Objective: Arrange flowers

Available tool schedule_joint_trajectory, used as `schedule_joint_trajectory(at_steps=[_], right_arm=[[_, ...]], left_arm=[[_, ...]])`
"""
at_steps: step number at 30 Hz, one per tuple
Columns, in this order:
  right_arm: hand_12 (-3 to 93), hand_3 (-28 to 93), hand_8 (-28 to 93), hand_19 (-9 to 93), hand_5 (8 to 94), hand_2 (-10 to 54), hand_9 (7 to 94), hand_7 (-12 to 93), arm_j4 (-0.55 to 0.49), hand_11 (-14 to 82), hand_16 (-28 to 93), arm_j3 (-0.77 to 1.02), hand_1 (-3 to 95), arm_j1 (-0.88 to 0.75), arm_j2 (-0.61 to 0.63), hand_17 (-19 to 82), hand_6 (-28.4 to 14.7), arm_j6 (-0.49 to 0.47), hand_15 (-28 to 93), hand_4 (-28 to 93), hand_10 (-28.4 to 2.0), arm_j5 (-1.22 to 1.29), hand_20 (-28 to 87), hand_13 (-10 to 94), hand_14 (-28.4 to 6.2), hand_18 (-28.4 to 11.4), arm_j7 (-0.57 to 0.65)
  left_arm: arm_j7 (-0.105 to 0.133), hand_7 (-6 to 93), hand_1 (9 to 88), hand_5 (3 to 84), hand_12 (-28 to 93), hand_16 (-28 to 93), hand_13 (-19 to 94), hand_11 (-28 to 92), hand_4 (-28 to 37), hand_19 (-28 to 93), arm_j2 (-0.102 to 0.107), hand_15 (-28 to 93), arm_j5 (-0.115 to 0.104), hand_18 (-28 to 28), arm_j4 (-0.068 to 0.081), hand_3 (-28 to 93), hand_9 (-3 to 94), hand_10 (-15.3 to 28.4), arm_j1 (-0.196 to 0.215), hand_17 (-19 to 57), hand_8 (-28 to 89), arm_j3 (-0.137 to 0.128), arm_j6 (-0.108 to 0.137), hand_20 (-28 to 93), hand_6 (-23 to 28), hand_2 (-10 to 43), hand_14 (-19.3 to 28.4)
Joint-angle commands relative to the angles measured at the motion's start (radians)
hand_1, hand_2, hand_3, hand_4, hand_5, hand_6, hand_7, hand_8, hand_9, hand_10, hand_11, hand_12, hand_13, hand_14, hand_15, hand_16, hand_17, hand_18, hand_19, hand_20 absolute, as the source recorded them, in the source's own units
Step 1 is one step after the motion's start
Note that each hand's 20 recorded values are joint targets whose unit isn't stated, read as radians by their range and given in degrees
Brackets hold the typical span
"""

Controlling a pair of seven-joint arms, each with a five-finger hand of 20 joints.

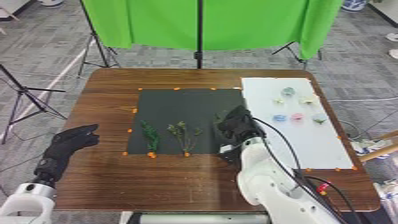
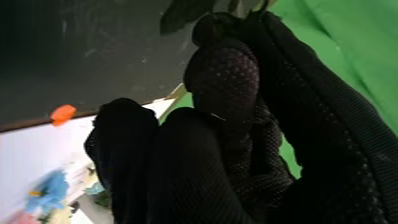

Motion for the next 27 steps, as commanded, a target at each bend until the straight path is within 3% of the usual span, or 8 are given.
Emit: schedule_joint_trajectory(at_steps=[1, 17, 27], right_arm=[[30.6, 56, 21, 93, 84.6, -9.5, 92.2, 31, 0.007, 48.4, 24, 0.002, 56.8, -0.043, -0.053, 70, -5.5, 0.037, 76, -1, -11.6, -0.021, 58, 94, 1.9, -15.9, -0.009], [30.4, 57, 20, 93, 84.1, -9.5, 92.0, 32, 0.039, 47.5, 24, 0.015, 56.0, -0.071, -0.102, 70, -5.0, 0.068, 76, -2, -11.3, -0.041, 57, 94, 2.2, -15.4, -0.020], [30.6, 54, 19, 93, 83.8, -9.5, 91.8, 32, 0.048, 47.1, 24, 0.033, 50.9, -0.086, -0.107, 69, -4.8, 0.064, 75, -2, -11.3, -0.050, 56, 94, 2.2, -15.8, -0.026]], left_arm=[[-0.012, 13.6, 31.8, 46.8, 13, 1, 37, 24, -17.6, 29, -0.009, 29, 0.007, 16.2, -0.003, 64, 47.4, 14.7, 0.016, 4.5, -6, 0.003, -0.011, 29, 5.4, 5.2, 19.3], [-0.024, 13.9, 32.4, 46.9, 13, 1, 37, 24, -17.6, 29, -0.012, 29, 0.023, 16.2, -0.001, 64, 47.5, 14.7, 0.008, 4.5, -6, 0.014, -0.028, 29, 5.2, 7.7, 19.3], [-0.022, 13.7, 31.7, 46.8, 13, 1, 37, 24, -17.1, 29, -0.013, 29, 0.025, 16.3, -0.001, 64, 47.4, 14.8, 0.009, 4.4, -6, 0.013, -0.037, 29, 5.3, 5.1, 19.4]])
